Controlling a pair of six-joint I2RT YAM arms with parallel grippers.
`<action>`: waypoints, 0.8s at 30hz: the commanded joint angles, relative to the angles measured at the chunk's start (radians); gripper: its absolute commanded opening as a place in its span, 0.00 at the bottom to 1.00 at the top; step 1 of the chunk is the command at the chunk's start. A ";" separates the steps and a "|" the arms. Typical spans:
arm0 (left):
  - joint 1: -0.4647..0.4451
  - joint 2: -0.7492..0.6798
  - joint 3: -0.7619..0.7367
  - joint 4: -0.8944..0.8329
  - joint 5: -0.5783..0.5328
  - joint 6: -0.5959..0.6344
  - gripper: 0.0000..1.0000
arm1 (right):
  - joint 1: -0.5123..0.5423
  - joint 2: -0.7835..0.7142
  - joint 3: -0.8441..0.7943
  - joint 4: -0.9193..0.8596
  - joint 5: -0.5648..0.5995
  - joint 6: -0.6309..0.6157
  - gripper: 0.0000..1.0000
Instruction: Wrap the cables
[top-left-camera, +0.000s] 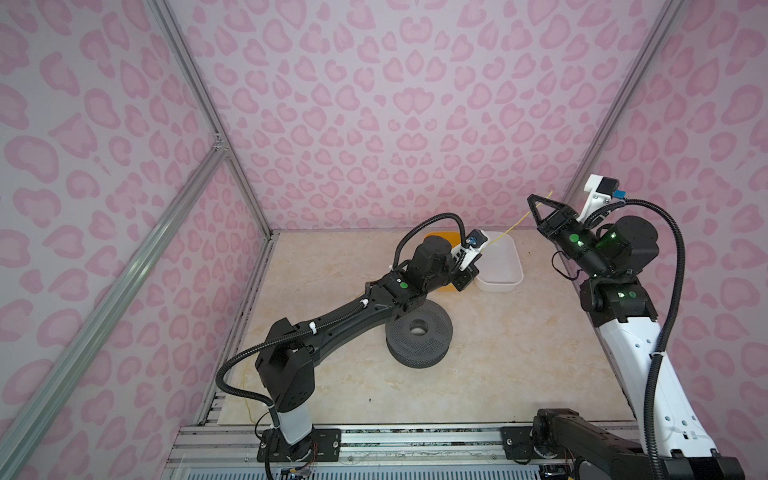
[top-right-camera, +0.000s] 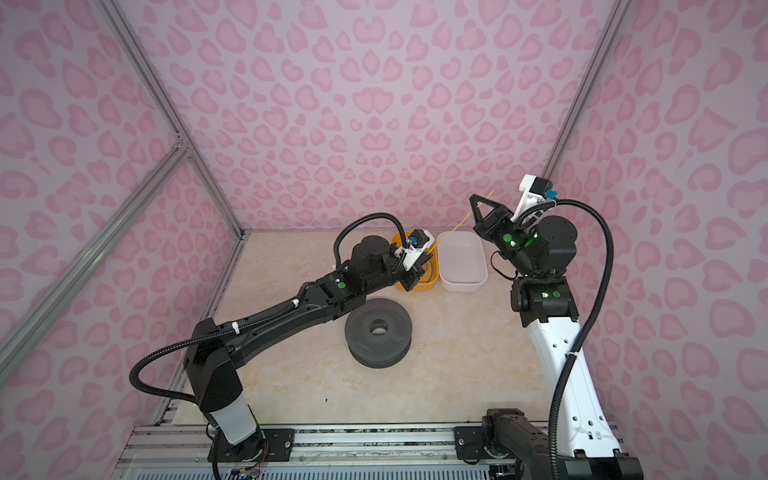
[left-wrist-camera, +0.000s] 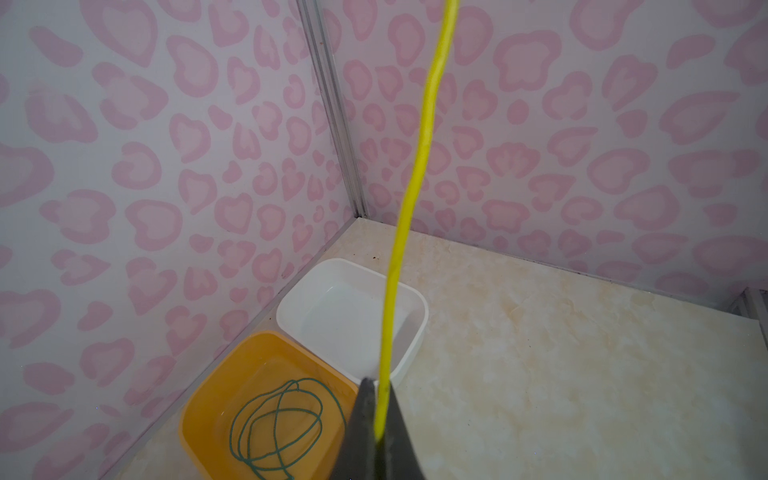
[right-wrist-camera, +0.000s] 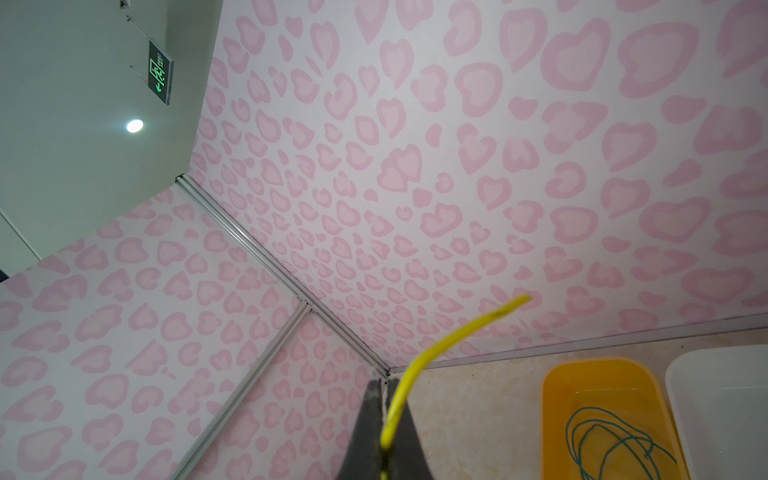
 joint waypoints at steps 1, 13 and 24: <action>0.009 -0.010 -0.028 -0.153 -0.030 -0.024 0.04 | -0.015 -0.009 0.017 0.133 0.097 -0.027 0.00; 0.044 -0.036 -0.006 -0.145 0.019 -0.033 0.04 | -0.051 -0.117 -0.076 -0.037 0.067 -0.026 0.68; 0.051 -0.015 0.057 -0.153 0.070 -0.054 0.04 | 0.216 -0.123 -0.310 -0.029 0.135 0.073 0.69</action>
